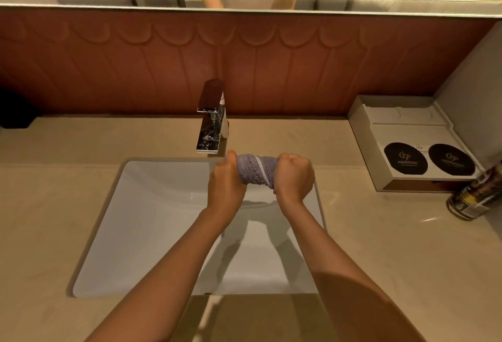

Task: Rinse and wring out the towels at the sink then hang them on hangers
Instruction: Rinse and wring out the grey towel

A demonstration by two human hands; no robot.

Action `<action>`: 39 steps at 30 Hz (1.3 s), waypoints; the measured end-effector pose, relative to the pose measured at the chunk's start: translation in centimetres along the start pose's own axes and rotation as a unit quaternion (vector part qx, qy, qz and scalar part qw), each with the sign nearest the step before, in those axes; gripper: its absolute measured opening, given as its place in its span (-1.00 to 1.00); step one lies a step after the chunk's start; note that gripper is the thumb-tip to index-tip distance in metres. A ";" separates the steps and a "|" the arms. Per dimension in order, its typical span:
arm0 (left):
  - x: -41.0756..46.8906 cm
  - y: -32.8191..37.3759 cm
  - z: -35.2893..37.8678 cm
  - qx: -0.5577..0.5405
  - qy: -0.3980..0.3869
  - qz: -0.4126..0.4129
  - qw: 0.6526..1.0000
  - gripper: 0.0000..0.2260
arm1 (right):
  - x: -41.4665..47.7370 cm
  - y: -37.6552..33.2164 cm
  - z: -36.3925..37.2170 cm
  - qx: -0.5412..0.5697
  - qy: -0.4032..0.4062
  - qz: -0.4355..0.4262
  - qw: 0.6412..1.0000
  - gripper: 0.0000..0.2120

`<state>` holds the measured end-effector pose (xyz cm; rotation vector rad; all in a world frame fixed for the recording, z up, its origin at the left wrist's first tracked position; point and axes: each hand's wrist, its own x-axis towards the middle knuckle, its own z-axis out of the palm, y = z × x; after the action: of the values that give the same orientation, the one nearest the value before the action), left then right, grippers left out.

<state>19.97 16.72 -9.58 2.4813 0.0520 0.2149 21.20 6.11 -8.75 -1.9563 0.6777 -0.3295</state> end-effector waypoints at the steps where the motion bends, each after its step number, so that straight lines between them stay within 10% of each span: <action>1: -0.3 0.1 0.1 -0.020 -0.006 -0.013 1.000 -0.79 | 0.1 0.0 -0.2 -0.035 -0.004 -0.038 0.999 -0.64; 5: -1.2 -0.2 0.5 -0.029 -0.064 -0.062 0.996 -0.71 | 0.4 0.0 -0.4 -0.151 -0.036 -0.138 0.978 -0.64; 13: -0.7 -1.6 0.5 0.194 -0.157 0.012 0.968 -0.62 | -0.3 2.0 -0.1 -0.205 -0.077 -0.077 0.973 -0.73; 24: -1.3 -2.4 1.4 -0.005 -0.218 -0.101 0.971 -0.72 | 0.0 1.1 0.1 -0.303 -0.114 -0.134 0.937 -0.72; 33: -2.7 -2.0 -0.4 -0.149 -0.340 -0.134 0.919 -0.89 | 0.6 -0.3 -1.0 -0.358 -0.180 -0.236 0.885 -0.67; 39: -3.4 -0.4 -1.9 -0.299 -0.372 -0.245 0.844 -0.70 | 1.7 -2.5 -1.8 -0.264 -0.202 -0.181 0.925 -0.79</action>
<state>16.27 17.92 -8.82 1.6986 0.2435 -0.8292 22.51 4.67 -5.82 -2.5693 0.1282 0.0568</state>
